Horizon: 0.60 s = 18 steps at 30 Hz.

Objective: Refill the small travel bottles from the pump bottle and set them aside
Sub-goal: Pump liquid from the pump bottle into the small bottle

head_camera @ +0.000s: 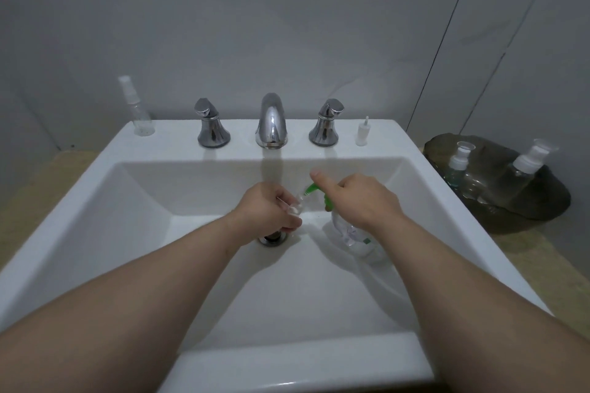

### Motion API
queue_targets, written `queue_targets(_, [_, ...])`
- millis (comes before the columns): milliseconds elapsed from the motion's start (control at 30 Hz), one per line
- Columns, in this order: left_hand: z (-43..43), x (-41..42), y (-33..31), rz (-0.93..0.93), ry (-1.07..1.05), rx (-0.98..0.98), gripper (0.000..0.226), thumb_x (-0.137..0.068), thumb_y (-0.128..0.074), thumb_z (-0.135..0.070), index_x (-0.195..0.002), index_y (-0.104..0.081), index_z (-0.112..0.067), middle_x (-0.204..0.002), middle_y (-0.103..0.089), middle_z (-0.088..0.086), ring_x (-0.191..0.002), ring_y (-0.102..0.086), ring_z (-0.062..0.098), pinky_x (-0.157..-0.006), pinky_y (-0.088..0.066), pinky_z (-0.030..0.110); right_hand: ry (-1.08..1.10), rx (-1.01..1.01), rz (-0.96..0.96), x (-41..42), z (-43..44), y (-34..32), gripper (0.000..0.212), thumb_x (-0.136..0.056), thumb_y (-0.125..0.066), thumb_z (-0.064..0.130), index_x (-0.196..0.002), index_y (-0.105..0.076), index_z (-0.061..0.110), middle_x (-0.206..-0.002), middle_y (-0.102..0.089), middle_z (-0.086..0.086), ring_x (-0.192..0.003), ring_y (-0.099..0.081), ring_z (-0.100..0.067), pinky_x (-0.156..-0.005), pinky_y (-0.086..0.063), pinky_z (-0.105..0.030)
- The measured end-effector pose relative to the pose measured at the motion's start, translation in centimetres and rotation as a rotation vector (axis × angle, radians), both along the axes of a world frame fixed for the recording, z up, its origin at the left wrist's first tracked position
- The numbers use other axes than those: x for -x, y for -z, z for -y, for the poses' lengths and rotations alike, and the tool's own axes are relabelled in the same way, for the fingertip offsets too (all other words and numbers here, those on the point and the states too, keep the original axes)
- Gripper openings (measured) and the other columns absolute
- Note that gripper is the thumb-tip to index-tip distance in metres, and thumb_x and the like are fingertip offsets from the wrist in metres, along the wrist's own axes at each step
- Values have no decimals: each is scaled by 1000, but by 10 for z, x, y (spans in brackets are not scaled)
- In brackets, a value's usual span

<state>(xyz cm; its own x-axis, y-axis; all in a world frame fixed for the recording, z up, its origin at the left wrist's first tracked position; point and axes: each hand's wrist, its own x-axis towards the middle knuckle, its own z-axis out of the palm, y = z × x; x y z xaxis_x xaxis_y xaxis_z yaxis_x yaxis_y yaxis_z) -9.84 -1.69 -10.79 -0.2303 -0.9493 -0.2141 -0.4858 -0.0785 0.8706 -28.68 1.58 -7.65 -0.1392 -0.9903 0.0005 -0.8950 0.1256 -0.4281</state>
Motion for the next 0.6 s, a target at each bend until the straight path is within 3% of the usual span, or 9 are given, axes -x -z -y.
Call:
queue_targets(100, [-1, 0, 1, 10, -9, -3, 28, -77, -85, 0, -100, -71, -7, -80, -68, 4, -65, -71, 19, -80, -64, 43, -20, -4, -5, 2, 1, 2, 100, -89, -22, 89, -89, -77, 5, -78, -73, -7, -73, -66, -22, -71, -49, -33])
queue_targets(267, [-1, 4, 0, 9, 7, -1, 23, -79, -83, 0, -97, -71, -7, -77, -66, 5, -55, -66, 14, -58, -57, 22, -18, 11, -15, 7, 4, 4, 98, -89, -21, 88, -89, -78, 8, -76, -73, -8, -72, -67, -23, -75, -54, -36])
queue_targets(500, [3, 4, 1, 145, 77, 76, 23, -79, -85, -13, -89, -68, -25, -78, -69, -5, -64, -68, 9, -64, -54, 17, -7, 12, -53, 4, 4, 7, 94, -88, -20, 87, -82, -78, 13, -70, -71, -3, -70, -66, -22, -76, -56, -38])
queue_targets(600, [2, -1, -2, 150, 87, 85, 21, -79, -84, -11, -94, -72, -20, -81, -71, -1, -71, -72, 14, -74, -62, 24, -10, 2, -48, 3, 5, 5, 90, -89, -23, 84, -78, -78, 14, -71, -71, -1, -71, -66, -22, -75, -55, -37])
